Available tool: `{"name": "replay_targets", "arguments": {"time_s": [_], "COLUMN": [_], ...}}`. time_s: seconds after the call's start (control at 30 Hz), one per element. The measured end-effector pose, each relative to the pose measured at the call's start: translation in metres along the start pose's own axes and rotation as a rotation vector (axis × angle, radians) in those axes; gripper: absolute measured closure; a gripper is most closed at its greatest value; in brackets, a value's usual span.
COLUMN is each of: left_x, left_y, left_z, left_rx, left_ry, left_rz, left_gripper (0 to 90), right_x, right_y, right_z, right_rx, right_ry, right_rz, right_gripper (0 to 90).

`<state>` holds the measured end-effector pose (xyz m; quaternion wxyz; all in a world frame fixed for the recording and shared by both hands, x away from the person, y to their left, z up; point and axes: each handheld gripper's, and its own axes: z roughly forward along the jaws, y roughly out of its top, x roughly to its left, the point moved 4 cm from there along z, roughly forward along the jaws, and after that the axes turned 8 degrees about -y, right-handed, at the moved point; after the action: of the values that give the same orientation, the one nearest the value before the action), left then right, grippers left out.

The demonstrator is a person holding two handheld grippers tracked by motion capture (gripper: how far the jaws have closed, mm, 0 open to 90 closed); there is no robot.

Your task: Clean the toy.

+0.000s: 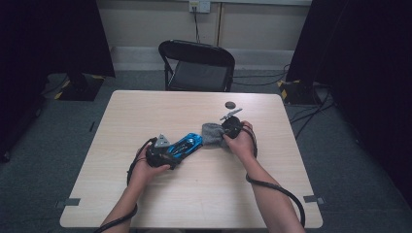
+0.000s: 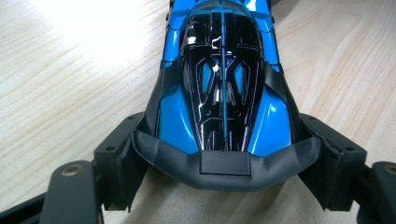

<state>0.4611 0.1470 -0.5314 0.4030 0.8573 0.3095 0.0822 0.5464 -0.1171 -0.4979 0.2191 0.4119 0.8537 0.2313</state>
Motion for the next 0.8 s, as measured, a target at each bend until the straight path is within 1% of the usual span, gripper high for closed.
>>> {"name": "replay_targets", "arguments": {"time_s": [0.13,0.27,0.37,0.4,0.43,0.47,0.53,0.6,0.63,0.7,0.8], "left_x": [0.000,0.000,0.000,0.000,0.000,0.000,0.000,0.000,0.000,0.000,0.000], "left_y": [0.000,0.000,0.000,0.000,0.000,0.000,0.000,0.000,0.000,0.000,0.000], "left_z": [0.000,0.000,0.000,0.000,0.000,0.000,0.000,0.000,0.000,0.000,0.000], "left_rx": [0.000,0.000,0.000,0.000,0.000,0.000,0.000,-0.001,0.000,0.000,0.000], "left_ry": [0.000,0.000,0.000,0.000,0.000,0.000,0.000,-0.001,-0.001,-0.001,-0.001], "left_rz": [0.000,0.000,0.000,0.000,0.000,0.000,0.000,-0.004,-0.003,-0.003,-0.003], "left_gripper": [24.1,24.1,24.1,24.1,24.1,24.1,24.1,24.1,24.1,24.1,24.1], "right_x": [-0.009,-0.018,-0.020,-0.019,-0.017,-0.015,-0.009,-0.001,0.005,0.015,0.029], "right_y": [-0.005,-0.006,-0.002,-0.001,0.001,0.002,0.006,0.010,0.012,0.016,0.023], "right_z": [-0.006,-0.017,-0.026,-0.028,-0.032,-0.033,-0.038,-0.041,-0.043,-0.044,-0.045], "right_rx": [-0.008,-0.024,-0.044,-0.050,-0.060,-0.063,-0.085,-0.097,-0.105,-0.120,-0.129], "right_ry": [-0.015,-0.019,-0.022,-0.022,-0.033,-0.033,-0.010,0.000,0.005,0.028,0.050], "right_rz": [0.017,0.038,0.030,0.020,-0.011,-0.022,-0.022,-0.047,-0.068,-0.079,-0.105], "right_gripper": [82.6,82.6,82.6,82.6,82.6,82.5,82.5,82.5,82.5,82.5,82.4]}}
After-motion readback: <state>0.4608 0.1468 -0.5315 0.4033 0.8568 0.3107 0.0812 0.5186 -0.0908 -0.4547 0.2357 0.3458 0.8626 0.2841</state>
